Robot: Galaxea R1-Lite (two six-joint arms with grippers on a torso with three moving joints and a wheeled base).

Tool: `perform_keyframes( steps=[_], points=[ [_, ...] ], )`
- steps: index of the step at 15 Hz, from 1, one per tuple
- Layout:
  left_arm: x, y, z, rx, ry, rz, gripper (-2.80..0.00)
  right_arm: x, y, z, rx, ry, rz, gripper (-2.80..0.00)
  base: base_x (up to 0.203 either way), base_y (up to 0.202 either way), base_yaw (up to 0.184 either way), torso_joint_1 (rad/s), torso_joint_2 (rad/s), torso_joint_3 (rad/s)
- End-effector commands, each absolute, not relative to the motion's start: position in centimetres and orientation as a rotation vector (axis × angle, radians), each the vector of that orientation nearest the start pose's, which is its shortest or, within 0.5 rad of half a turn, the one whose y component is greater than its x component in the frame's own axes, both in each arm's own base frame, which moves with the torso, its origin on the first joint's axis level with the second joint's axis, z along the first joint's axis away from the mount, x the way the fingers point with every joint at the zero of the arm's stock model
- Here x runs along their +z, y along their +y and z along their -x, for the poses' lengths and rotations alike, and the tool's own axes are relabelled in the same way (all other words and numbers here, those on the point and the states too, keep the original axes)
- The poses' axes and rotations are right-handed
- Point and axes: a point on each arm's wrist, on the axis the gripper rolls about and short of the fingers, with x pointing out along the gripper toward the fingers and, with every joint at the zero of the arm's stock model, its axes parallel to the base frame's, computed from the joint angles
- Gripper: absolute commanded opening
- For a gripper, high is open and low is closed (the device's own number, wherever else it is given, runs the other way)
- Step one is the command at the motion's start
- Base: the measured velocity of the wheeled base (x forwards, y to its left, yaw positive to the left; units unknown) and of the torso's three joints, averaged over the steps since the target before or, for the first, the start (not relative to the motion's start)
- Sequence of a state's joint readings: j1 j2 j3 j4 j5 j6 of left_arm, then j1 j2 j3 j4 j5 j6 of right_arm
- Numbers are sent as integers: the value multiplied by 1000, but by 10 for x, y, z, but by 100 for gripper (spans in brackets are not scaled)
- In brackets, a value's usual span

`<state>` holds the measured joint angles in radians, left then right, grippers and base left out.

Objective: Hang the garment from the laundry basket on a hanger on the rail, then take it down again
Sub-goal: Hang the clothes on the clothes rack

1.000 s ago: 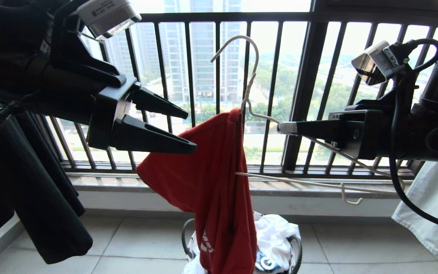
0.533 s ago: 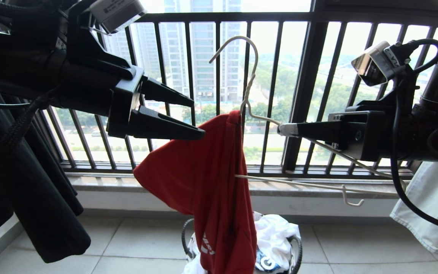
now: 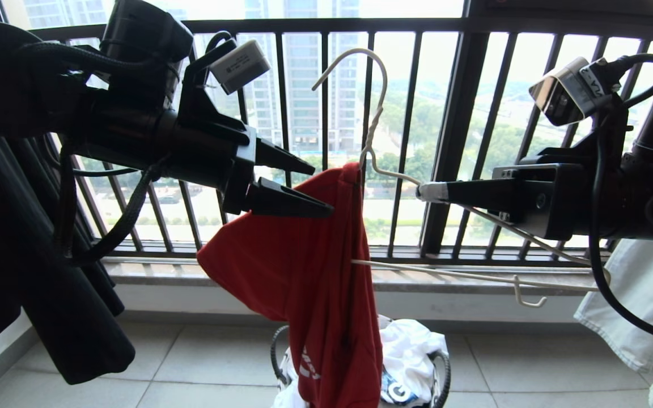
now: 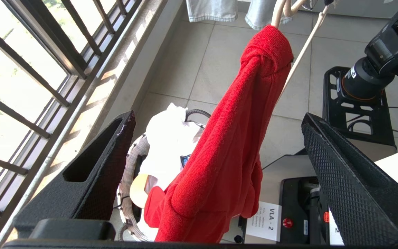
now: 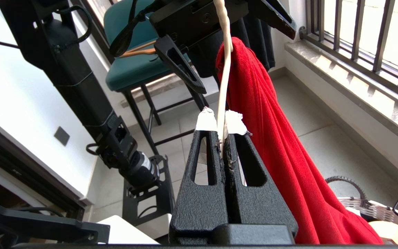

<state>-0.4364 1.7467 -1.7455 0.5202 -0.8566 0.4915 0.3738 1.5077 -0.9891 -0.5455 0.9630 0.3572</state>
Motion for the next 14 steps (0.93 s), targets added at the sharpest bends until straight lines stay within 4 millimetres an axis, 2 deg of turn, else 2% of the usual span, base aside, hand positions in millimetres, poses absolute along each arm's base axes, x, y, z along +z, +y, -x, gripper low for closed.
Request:
perform_keyframes(
  steps=[1,4,9,10,11,14],
  points=[
    [315,-157,-280,-1392,245,-290,0,281,113,-238,1332,209,-293,-280,0,0,0,0,0,0],
    [313,-170,-277,-1431,258,-285,0,281,113,-238,1332,211,-294,-280,0,0,0,0,0,0],
    [311,-173,-276,-1440,261,-285,0,280,114,-239,1332,212,-294,-280,0,0,0,0,0,0],
    [311,-173,-276,-1440,261,-285,-134,280,114,-239,1332,212,-294,-280,0,0,0,0,0,0],
    [311,-173,-276,-1440,260,-286,-280,281,114,-238,1332,211,-294,-280,0,0,0,0,0,0],
    [311,-174,-276,-1442,263,-285,-280,281,114,-238,1332,211,-294,-280,0,0,0,0,0,0]
  ],
)
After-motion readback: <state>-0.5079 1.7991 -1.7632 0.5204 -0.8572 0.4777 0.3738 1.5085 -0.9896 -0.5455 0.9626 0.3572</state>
